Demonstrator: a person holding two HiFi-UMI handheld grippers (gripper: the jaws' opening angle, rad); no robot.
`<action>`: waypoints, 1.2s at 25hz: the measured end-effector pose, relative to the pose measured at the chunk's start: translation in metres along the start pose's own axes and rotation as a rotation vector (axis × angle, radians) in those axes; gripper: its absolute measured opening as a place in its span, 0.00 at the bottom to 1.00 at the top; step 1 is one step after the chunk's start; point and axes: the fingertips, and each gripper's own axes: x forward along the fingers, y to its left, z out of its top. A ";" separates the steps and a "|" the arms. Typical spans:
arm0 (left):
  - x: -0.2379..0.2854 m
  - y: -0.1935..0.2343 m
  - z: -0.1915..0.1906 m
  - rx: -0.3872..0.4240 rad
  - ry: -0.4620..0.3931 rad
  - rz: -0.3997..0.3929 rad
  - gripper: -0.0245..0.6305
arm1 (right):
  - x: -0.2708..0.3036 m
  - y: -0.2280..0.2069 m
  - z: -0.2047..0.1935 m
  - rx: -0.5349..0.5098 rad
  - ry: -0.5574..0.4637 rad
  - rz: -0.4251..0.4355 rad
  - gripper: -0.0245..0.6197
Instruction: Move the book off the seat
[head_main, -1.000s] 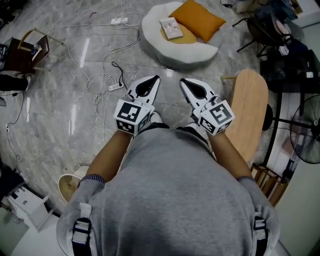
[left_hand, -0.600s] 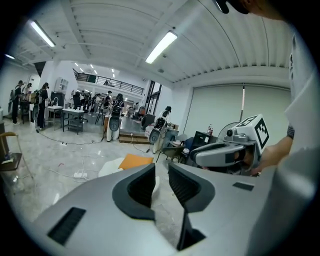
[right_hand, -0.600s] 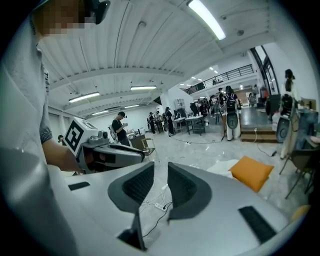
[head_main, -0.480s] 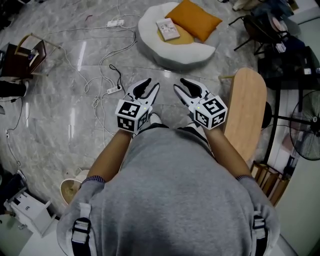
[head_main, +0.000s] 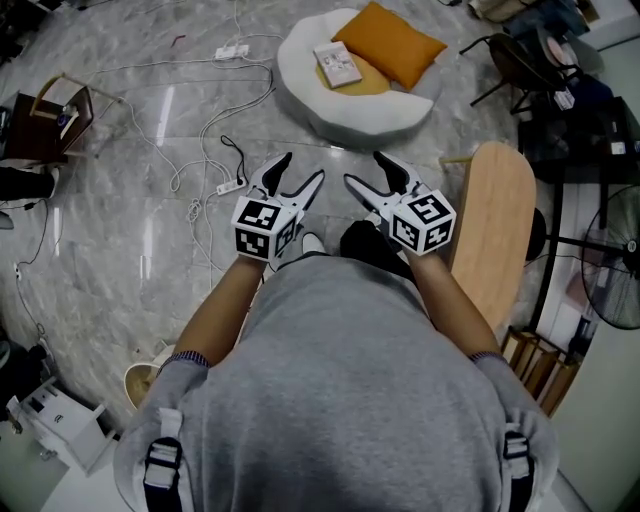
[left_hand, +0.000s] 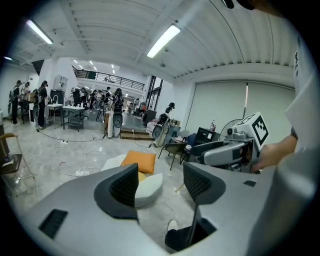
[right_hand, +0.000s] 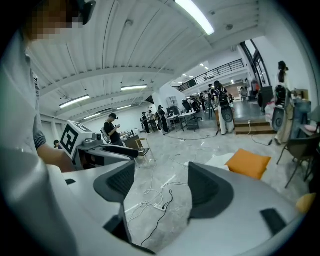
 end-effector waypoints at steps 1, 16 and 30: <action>0.006 0.002 0.001 0.000 0.002 0.005 0.50 | 0.002 -0.006 0.001 0.003 0.001 0.003 0.59; 0.128 0.011 0.074 -0.002 -0.033 0.038 0.51 | 0.028 -0.142 0.067 -0.013 -0.010 0.041 0.63; 0.235 -0.002 0.119 -0.003 -0.027 0.087 0.52 | 0.036 -0.244 0.111 -0.034 -0.005 0.141 0.65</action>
